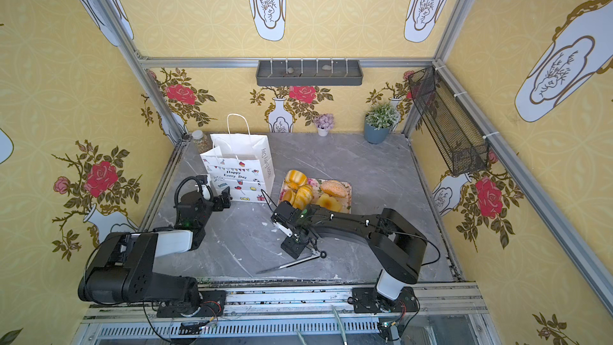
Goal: Pack bread into a paper bag
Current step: Pick up the clamp from the center of the board.
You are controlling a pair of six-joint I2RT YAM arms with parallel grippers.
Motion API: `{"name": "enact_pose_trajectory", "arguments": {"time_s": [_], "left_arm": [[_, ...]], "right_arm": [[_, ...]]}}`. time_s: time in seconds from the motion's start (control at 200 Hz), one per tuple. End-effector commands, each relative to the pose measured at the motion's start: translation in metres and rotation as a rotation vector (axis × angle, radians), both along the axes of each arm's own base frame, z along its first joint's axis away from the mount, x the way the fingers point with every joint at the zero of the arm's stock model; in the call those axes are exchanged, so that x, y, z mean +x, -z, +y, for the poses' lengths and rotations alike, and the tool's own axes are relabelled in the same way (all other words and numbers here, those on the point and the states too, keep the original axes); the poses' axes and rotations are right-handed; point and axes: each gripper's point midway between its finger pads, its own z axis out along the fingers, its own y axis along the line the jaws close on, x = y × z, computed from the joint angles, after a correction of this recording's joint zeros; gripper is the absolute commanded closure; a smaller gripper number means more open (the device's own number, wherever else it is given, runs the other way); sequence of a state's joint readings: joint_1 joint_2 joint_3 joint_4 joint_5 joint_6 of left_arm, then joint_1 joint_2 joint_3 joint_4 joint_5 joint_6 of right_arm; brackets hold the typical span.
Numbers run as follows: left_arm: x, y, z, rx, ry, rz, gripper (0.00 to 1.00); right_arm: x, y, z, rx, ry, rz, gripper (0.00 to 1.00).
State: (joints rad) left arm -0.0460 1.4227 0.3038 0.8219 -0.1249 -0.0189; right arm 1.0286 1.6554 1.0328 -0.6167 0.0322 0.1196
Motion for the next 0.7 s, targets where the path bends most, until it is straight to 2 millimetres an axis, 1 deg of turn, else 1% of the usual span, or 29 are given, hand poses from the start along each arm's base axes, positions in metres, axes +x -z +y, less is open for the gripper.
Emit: {"name": "enact_pose_trajectory", "arguments": {"time_s": [0.0, 0.06, 0.13, 0.205, 0.235, 0.275, 0.33, 0.35, 0.355, 0.365, 0.37, 0.375, 0.395, 0.41, 0.47, 0.56, 0.625, 0.695], "left_arm": [[0.001, -0.004, 0.001, -0.002, -0.006, -0.02, 0.01], [0.001, -0.004, 0.001, -0.002, -0.005, -0.02, 0.01], [0.001, -0.005, 0.001, -0.002, -0.006, -0.021, 0.01], [0.001, -0.004, 0.001, -0.001, -0.006, -0.018, 0.01], [0.001, -0.004, 0.001, -0.001, -0.006, -0.02, 0.01], [0.001, -0.004, 0.001, -0.002, -0.006, -0.019, 0.01], [0.001, -0.004, 0.001, -0.001, -0.006, -0.019, 0.01], [0.001, -0.004, 0.001, -0.001, -0.006, -0.02, 0.01], [0.001, -0.004, 0.001, -0.002, -0.006, -0.02, 0.01], [0.001, -0.004, 0.001, -0.001, -0.007, -0.02, 0.01], [0.001, -0.004, 0.001, -0.002, -0.007, -0.019, 0.01], [0.001, -0.004, 0.001, -0.002, -0.006, -0.02, 0.01], [0.001, -0.004, 0.001, -0.001, -0.007, -0.02, 0.01], [0.001, -0.004, 0.001, -0.002, -0.006, -0.02, 0.01], [0.001, -0.005, 0.001, -0.002, -0.006, -0.021, 0.01], [0.001, -0.005, 0.001, -0.001, -0.005, -0.021, 0.01], [0.001, -0.005, 0.001, -0.002, -0.006, -0.021, 0.01], [0.001, -0.004, 0.001, -0.001, -0.006, -0.02, 0.01]], "right_arm": [[0.013, -0.004, 0.009, 0.06, 0.025, -0.069, 0.27], [0.015, -0.001, 0.007, 0.063, 0.031, -0.073, 0.3], [0.015, 0.004, 0.005, 0.057, 0.028, -0.059, 0.36], [0.013, 0.011, 0.005, 0.052, 0.024, -0.044, 0.37], [0.013, 0.013, 0.005, 0.055, 0.022, -0.04, 0.4], [0.012, 0.015, 0.006, 0.064, 0.021, -0.035, 0.47], [0.013, 0.017, 0.006, 0.078, 0.025, -0.019, 0.65], [0.013, 0.018, 0.006, 0.079, 0.027, -0.016, 0.74], [0.013, 0.017, 0.006, 0.08, 0.028, -0.016, 0.78], [0.014, 0.017, 0.006, 0.081, 0.028, -0.017, 0.83], [0.014, 0.017, 0.006, 0.081, 0.029, -0.017, 0.83], [0.014, 0.017, 0.006, 0.082, 0.03, -0.018, 0.87], [0.014, 0.017, 0.006, 0.082, 0.034, -0.017, 0.95], [0.014, 0.017, 0.006, 0.083, 0.034, -0.016, 1.0], [0.013, 0.015, 0.007, 0.091, 0.032, -0.005, 1.0], [0.013, 0.004, 0.009, 0.119, 0.037, 0.005, 1.0], [0.014, -0.009, 0.008, 0.142, 0.049, 0.003, 1.0], [0.016, -0.03, 0.006, 0.175, 0.067, -0.019, 1.0]]}}
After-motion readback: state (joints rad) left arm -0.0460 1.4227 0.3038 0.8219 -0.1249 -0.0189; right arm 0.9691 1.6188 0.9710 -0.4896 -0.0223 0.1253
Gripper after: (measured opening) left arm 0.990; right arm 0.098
